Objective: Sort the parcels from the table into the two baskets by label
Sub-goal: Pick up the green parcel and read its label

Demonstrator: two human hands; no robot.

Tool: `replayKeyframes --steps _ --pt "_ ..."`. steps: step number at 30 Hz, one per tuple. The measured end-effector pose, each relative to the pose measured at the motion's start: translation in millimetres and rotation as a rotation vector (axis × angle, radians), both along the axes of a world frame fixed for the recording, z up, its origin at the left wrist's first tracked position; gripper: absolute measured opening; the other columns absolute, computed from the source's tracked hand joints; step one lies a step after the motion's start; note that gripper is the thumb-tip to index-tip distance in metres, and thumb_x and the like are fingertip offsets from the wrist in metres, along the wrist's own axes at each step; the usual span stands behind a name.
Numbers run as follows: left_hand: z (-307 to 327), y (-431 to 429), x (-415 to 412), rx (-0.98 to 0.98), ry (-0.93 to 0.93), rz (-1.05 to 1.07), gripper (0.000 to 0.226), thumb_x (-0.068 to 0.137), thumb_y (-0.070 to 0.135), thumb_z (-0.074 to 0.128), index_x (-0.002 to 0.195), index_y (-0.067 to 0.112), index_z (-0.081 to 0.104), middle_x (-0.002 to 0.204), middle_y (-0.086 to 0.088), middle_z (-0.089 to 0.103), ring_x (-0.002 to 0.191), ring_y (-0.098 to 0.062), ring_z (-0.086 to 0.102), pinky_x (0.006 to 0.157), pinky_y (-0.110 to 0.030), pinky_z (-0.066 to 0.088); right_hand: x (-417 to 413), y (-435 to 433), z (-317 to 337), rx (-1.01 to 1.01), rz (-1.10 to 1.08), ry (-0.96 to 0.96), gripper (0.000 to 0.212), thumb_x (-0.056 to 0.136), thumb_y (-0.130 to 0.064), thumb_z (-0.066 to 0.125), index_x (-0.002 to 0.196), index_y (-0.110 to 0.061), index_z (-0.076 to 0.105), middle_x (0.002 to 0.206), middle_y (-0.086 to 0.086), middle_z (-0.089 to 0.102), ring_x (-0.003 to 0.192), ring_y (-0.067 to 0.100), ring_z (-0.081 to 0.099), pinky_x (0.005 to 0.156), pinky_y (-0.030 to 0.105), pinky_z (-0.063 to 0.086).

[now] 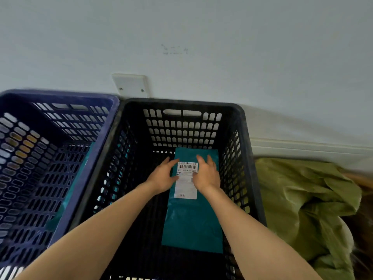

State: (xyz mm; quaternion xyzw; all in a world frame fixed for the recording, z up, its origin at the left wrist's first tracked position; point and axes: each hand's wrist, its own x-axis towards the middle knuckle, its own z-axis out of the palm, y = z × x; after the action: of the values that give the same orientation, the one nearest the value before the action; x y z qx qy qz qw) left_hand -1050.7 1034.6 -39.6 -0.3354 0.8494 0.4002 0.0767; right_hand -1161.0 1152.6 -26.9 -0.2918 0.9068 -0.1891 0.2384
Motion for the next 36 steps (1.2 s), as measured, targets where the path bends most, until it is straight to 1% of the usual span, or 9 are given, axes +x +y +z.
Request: replayKeyframes --steps 4,9,13,18,21,24,28,30,36 --pt "37 -13 3 -0.129 0.041 0.027 0.06 0.097 0.024 0.056 0.151 0.025 0.03 0.158 -0.012 0.022 0.146 -0.027 0.021 0.118 -0.039 0.024 4 -10 24 -0.101 0.037 0.062 0.062 0.095 -0.012 0.055 0.15 -0.02 0.029 0.159 0.013 0.016 0.145 0.029 0.018 0.117 0.042 0.025" --pt "101 -25 11 -0.184 0.19 0.113 0.049 0.1 0.025 0.051 0.147 0.019 0.038 0.148 -0.011 0.041 0.133 -0.028 0.043 0.106 -0.033 0.036 13 -26 68 -0.288 0.049 0.165 0.054 0.096 -0.015 0.055 0.146 -0.017 0.037 0.153 0.008 0.032 0.14 0.024 0.031 0.109 0.041 0.038" --pt "153 -39 32 -0.283 0.297 0.122 0.046 0.101 0.028 0.047 0.146 0.02 0.039 0.148 -0.007 0.042 0.133 -0.025 0.044 0.104 -0.033 0.037 27 -46 111 -0.412 0.058 0.233 0.049 0.096 -0.017 0.053 0.143 -0.02 0.041 0.148 0.004 0.037 0.132 0.024 0.043 0.099 0.043 0.047" --pt "202 -62 85 -0.358 0.404 0.129 0.044 0.1 0.028 0.048 0.143 0.022 0.043 0.142 -0.007 0.049 0.129 -0.024 0.048 0.108 -0.04 0.039 69 -69 160 -0.54 0.122 0.262 0.046 0.098 -0.019 0.05 0.143 -0.018 0.041 0.146 0.002 0.038 0.133 0.019 0.039 0.104 0.035 0.043" --pt "222 -75 130 -0.382 0.413 0.153 0.044 0.102 0.026 0.045 0.145 0.022 0.04 0.134 -0.016 0.054 0.117 -0.033 0.056 0.096 -0.042 0.047 108 -83 183 -0.598 0.18 0.272 0.044 0.099 -0.017 0.048 0.142 -0.015 0.042 0.145 0.003 0.039 0.134 0.02 0.037 0.107 0.036 0.039" --pt "236 -84 186 -0.419 0.427 0.175 0.044 0.102 0.028 0.044 0.146 0.023 0.037 0.14 -0.009 0.05 0.11 -0.028 0.059 0.078 -0.03 0.051 155 -99 200 -0.617 0.225 0.273 0.044 0.099 -0.016 0.048 0.143 -0.014 0.041 0.146 0.004 0.038 0.134 0.021 0.037 0.109 0.036 0.037" --pt "251 -98 276 -0.51 0.419 0.222 0.042 0.102 0.025 0.046 0.143 0.017 0.043 0.144 -0.006 0.046 0.126 -0.023 0.05 0.098 -0.027 0.04 229 -124 215 -0.633 0.31 0.281 0.043 0.1 -0.017 0.047 0.142 -0.015 0.042 0.147 0.003 0.038 0.135 0.02 0.037 0.111 0.038 0.035" --pt "258 -107 324 -0.545 0.405 0.247 0.041 0.101 0.022 0.047 0.141 0.015 0.046 0.141 -0.009 0.049 0.128 -0.026 0.048 0.106 -0.033 0.038 269 -136 222 -0.648 0.353 0.268 0.042 0.1 -0.017 0.046 0.142 -0.015 0.043 0.147 0.002 0.038 0.135 0.02 0.037 0.11 0.039 0.036" --pt "269 -119 462 -0.611 0.354 0.46 0.042 0.101 0.025 0.046 0.143 0.019 0.043 0.142 -0.012 0.047 0.126 -0.03 0.048 0.106 -0.035 0.036 380 -171 242 -0.698 0.523 0.283 0.043 0.099 -0.014 0.047 0.142 -0.009 0.043 0.147 0.007 0.039 0.136 0.022 0.036 0.111 0.035 0.032"
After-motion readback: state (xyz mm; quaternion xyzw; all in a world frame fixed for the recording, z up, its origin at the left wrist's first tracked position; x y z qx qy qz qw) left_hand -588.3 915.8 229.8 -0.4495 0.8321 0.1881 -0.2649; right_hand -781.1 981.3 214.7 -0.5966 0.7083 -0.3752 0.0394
